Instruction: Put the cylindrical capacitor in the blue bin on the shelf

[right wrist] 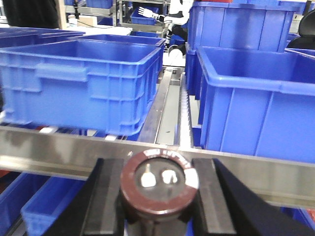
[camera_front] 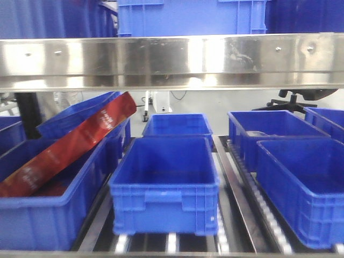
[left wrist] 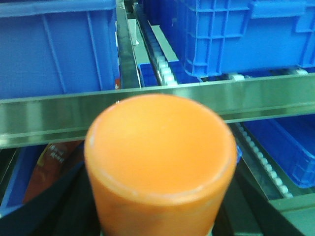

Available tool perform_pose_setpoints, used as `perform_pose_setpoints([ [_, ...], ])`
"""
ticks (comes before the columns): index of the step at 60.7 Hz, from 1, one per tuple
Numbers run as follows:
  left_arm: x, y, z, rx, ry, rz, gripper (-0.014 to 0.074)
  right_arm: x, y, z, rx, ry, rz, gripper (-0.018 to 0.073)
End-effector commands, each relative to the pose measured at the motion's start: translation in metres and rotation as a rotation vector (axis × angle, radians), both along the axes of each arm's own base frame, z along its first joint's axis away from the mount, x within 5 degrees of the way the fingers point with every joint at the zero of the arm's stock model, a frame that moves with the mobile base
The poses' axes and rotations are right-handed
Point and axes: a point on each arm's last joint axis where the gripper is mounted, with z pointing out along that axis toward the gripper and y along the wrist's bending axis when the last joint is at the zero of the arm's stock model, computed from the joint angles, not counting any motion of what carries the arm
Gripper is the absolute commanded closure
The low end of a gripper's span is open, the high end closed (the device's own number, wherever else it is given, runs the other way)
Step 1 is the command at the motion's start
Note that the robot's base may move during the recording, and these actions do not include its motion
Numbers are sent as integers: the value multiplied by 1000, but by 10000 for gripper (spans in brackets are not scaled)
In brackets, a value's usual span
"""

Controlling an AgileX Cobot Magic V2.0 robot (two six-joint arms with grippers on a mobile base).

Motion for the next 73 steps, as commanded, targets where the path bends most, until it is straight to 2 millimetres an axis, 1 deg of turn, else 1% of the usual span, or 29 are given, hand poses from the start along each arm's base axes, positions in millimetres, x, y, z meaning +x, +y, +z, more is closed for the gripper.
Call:
perform_pose_setpoints([
  [1, -1, -1, 3, -8, -23, -7, 707, -2, 0, 4, 4, -39, 1, 631],
  [73, -1, -1, 3, -8, -23, -7, 707, -2, 0, 4, 4, -39, 1, 631],
])
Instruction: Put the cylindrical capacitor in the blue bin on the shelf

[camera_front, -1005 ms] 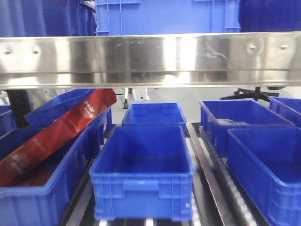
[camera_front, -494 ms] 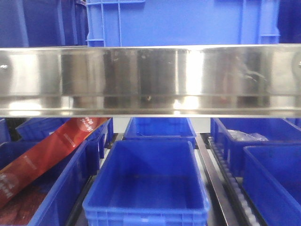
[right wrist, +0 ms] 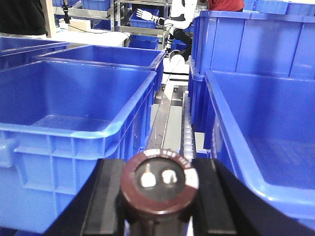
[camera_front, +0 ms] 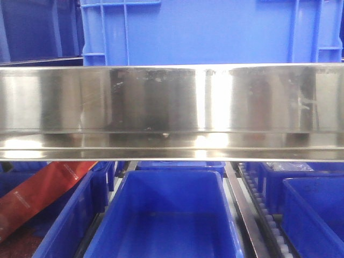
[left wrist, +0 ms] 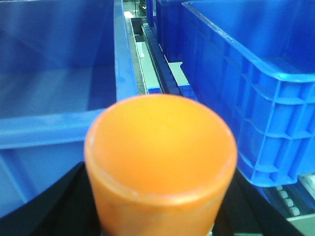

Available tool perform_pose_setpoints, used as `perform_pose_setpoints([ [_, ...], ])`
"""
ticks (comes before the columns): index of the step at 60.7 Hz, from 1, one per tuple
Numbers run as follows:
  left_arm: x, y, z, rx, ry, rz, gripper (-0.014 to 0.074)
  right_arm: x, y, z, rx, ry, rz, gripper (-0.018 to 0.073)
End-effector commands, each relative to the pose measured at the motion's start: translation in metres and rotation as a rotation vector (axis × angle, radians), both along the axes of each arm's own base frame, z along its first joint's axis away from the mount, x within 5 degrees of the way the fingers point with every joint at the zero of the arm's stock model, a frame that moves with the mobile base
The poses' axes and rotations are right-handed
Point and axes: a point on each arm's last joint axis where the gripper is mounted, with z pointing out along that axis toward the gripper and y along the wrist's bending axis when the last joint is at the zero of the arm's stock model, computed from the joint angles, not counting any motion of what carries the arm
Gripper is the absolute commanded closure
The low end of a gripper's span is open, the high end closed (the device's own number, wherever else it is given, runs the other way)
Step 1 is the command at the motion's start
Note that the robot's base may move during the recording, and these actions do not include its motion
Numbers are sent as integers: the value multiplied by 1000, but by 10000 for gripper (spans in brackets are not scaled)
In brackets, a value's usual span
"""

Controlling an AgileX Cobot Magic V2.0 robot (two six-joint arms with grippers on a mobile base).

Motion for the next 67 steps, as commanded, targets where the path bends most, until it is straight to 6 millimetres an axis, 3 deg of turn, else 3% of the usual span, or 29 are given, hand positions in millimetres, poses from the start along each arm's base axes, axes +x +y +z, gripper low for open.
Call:
perform_pose_setpoints([
  [1, -1, -1, 3, -8, -23, -7, 707, -2, 0, 4, 4, -39, 1, 631],
  [67, -1, -1, 3, -8, -23, -7, 707, -2, 0, 4, 4, -39, 1, 631],
])
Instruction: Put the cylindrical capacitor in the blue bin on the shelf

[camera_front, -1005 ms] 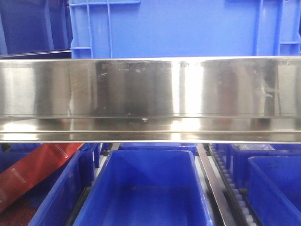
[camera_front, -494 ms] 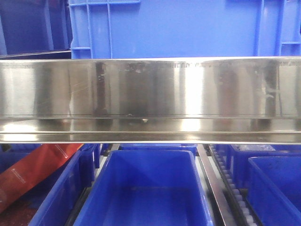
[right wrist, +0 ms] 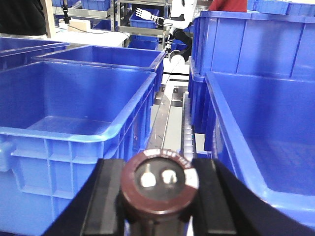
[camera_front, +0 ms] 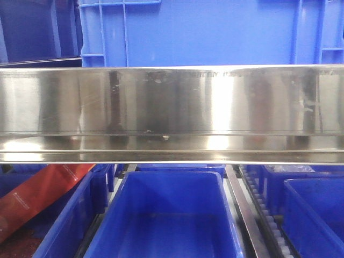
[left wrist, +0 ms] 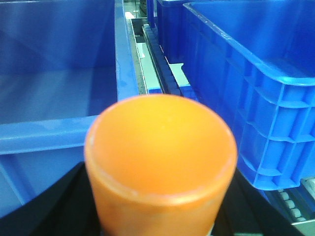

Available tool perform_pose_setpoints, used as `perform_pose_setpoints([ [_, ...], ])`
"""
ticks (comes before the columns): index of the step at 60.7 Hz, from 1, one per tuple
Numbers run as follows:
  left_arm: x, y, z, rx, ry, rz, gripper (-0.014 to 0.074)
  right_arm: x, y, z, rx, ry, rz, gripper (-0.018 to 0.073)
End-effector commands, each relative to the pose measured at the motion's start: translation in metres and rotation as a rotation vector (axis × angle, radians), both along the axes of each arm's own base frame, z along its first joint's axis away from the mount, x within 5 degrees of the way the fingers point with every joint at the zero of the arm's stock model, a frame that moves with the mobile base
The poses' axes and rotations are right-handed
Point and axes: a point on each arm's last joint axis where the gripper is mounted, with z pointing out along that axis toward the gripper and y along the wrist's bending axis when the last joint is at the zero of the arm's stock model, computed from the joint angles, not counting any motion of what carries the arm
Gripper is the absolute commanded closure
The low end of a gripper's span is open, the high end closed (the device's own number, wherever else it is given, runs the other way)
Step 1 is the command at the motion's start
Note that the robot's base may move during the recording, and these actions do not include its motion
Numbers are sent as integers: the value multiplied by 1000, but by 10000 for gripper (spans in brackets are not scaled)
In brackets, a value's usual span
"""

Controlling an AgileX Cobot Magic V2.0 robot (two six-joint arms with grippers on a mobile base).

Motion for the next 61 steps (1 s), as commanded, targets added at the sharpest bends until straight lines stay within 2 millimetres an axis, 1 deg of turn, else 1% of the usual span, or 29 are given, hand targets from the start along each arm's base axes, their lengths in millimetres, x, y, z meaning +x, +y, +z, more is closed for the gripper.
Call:
perform_pose_setpoints([
  [1, -1, -1, 3, -8, -23, -7, 707, -2, 0, 4, 4, -39, 1, 631],
  [12, 0, -1, 4, -13, -32, -8, 707, -2, 0, 4, 4, -39, 1, 631],
  [16, 4, -2, 5, 10, -43, -18, 707, -2, 0, 4, 4, -39, 1, 631],
  [20, 8, -4, 12, 39, -59, -39, 707, -2, 0, 4, 4, -39, 1, 631],
  [28, 30, -18, 37, 34, -74, -100, 707, -2, 0, 4, 4, -39, 1, 631],
  [29, 37, -22, 44, 34, -78, -113, 707, -2, 0, 4, 4, -39, 1, 631],
  [32, 47, -32, 54, 43, -85, -153, 707, -2, 0, 4, 4, -39, 1, 631],
  [33, 53, -36, 55, 47, -75, -166, 707, -2, 0, 4, 4, -39, 1, 631],
  [36, 65, -49, 69, 43, -91, -208, 707, -2, 0, 4, 4, -39, 1, 631],
  [39, 79, -67, 79, 40, -100, -257, 707, -2, 0, 4, 4, -39, 1, 631],
  [41, 86, -76, 84, 39, -105, -281, 707, -2, 0, 4, 4, -39, 1, 631],
  [45, 102, -101, 94, 37, -115, -338, 707, -2, 0, 4, 4, -39, 1, 631],
  [50, 120, -130, 99, 38, -120, -394, 707, -2, 0, 4, 7, -39, 2, 631],
  [54, 135, -150, 98, 39, -115, -423, 707, -2, 0, 4, 7, -39, 2, 631],
  [59, 157, -178, 90, 46, -94, -453, 707, -2, 0, 4, 7, -41, 2, 631],
  [61, 164, -185, 86, 50, -86, -458, 707, -2, 0, 4, 7, -41, 2, 631],
])
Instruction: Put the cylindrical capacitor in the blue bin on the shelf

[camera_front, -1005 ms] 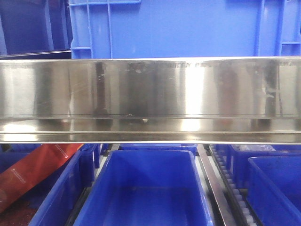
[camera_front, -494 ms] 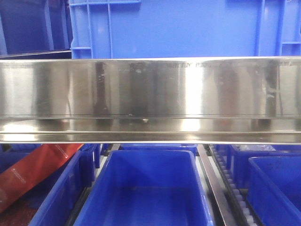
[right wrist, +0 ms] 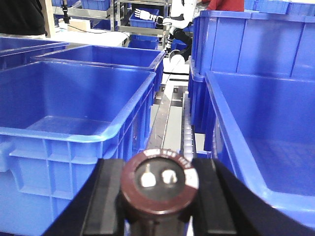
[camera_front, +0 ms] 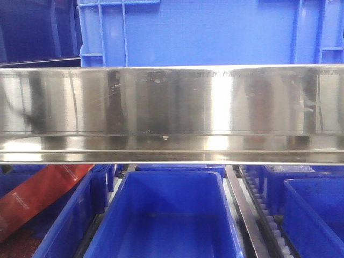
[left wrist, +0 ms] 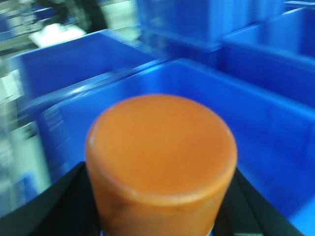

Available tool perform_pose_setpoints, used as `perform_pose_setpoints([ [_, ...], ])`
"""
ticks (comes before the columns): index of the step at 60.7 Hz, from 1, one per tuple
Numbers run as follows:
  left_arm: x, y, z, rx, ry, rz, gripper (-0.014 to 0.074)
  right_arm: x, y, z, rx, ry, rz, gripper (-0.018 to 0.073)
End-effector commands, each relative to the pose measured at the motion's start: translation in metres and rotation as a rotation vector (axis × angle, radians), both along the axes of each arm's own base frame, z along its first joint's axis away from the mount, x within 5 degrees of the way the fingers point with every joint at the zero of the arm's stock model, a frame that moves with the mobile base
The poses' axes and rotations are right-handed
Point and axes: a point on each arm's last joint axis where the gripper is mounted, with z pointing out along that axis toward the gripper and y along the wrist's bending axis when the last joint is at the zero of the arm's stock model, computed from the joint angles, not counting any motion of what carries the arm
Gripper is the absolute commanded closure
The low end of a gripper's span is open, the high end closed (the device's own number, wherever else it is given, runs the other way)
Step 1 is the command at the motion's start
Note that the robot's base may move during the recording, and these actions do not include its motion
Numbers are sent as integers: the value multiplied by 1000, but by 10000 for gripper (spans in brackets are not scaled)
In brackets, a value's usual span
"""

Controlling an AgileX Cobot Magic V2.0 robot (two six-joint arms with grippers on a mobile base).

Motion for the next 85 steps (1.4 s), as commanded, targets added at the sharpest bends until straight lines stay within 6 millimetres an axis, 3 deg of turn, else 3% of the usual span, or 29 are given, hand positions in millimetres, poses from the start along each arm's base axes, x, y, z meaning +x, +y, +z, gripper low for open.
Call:
perform_pose_setpoints([
  [1, 19, -25, -6, -2, -1, -26, 707, -2, 0, 4, 7, -41, 2, 631],
  [11, 54, -56, -44, 50, 69, -34, 707, -2, 0, 4, 7, -41, 2, 631],
  [20, 73, -69, -75, 107, 122, -30, 675, -2, 0, 4, 7, -41, 2, 631],
  [24, 78, -73, -84, 123, 142, -30, 597, -2, 0, 4, 11, -41, 3, 631],
  [38, 83, -77, -94, 140, 165, -30, 140, -2, 0, 4, 13, -40, 4, 631],
  [42, 83, -77, -93, 139, 164, -30, 65, -2, 0, 5, 13, -42, 4, 631],
  [48, 80, -75, -89, 143, 168, -30, 25, -2, 0, 5, 14, -46, 4, 631],
  [59, 68, -65, -66, 145, 172, -32, 34, -2, 0, 7, 18, -65, 3, 631],
  [65, 55, -56, -49, 142, 167, -32, 103, -2, 1, 7, 30, -70, 7, 631],
  [78, 21, -25, -15, 144, 174, -22, 522, -2, 1, 7, 30, -65, 8, 631],
  [85, 4, -3, -5, 161, 205, -2, 678, -2, 1, 6, 29, -60, 9, 631],
])
